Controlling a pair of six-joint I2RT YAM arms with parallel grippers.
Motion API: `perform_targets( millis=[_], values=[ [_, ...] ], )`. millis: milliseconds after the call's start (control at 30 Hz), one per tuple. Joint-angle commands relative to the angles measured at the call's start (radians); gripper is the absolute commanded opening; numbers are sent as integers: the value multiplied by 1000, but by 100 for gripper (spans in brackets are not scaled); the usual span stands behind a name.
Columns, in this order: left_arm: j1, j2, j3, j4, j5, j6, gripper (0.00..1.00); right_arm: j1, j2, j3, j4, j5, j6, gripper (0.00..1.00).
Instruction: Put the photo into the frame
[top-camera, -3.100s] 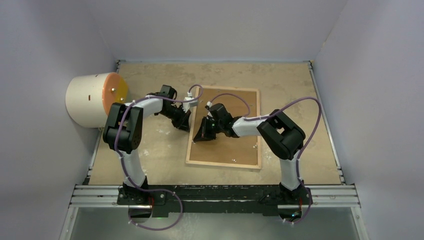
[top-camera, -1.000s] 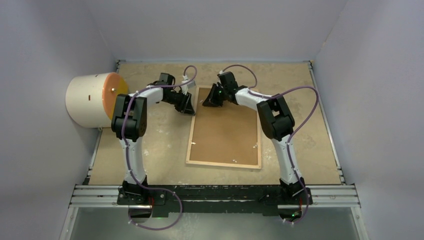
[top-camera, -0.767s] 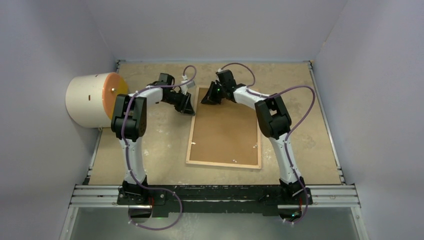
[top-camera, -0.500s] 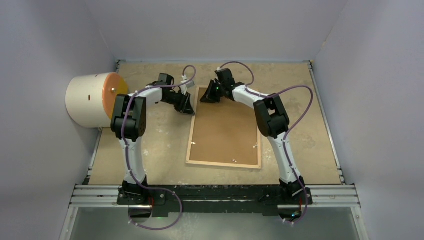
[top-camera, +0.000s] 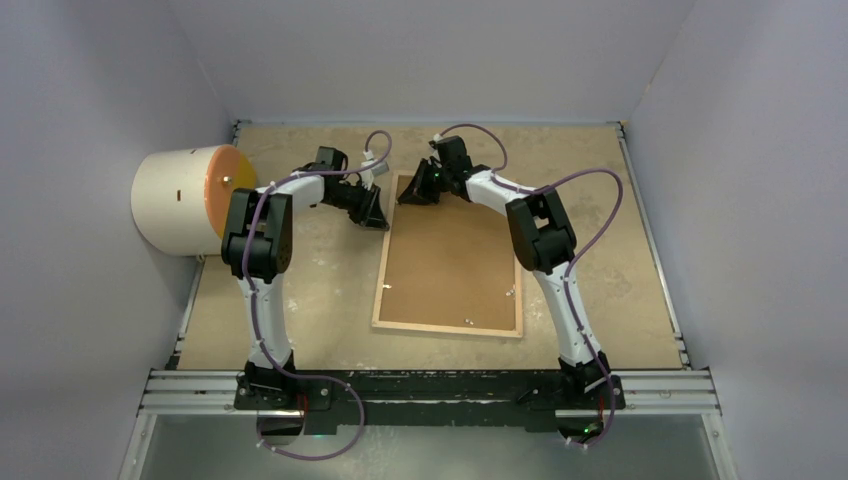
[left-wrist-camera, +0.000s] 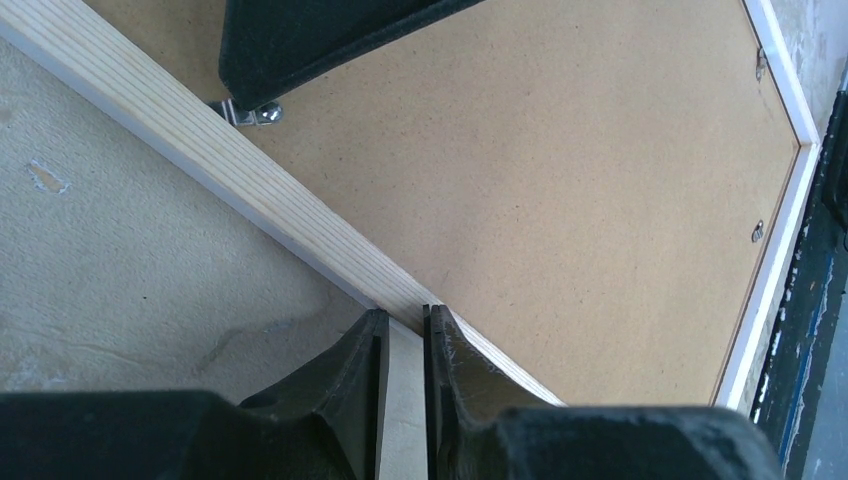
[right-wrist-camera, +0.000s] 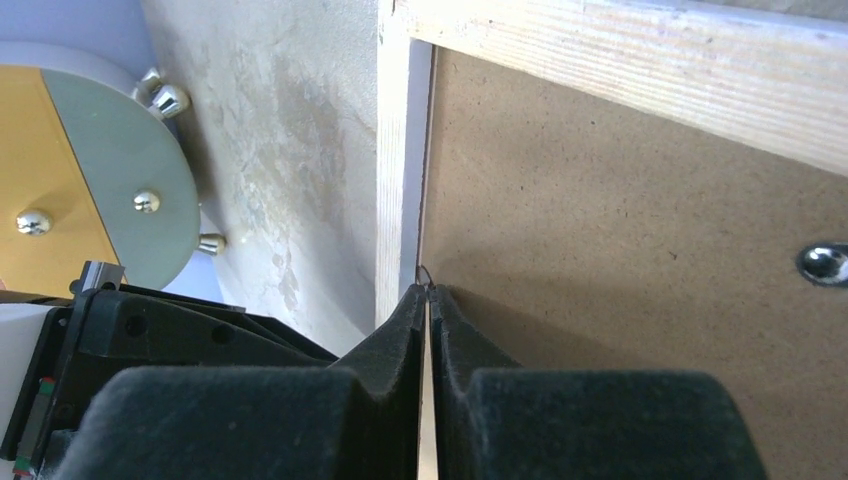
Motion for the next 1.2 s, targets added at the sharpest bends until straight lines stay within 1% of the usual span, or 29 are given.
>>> perform_targets(
  millis=[0,333,567,767,1167],
  values=[
    [-19,27,-36,-3,-18,62,13,9,42,30,4,-45,2,6],
    [-19,27,-39,-6,-15,69,12,8,37,62,-24,-67,-24,6],
    [-19,15,-36,-26,-16,81,11,-1,43,115,-81,-69,-58,7],
    [-13,-20,-38,-52,-15,102,11,-35,-17,98,-83,-14,-81,11],
    [-13,-10,-49,-52,-22,103,11,-21,32,93,-91,-7,-102,11]
  ],
)
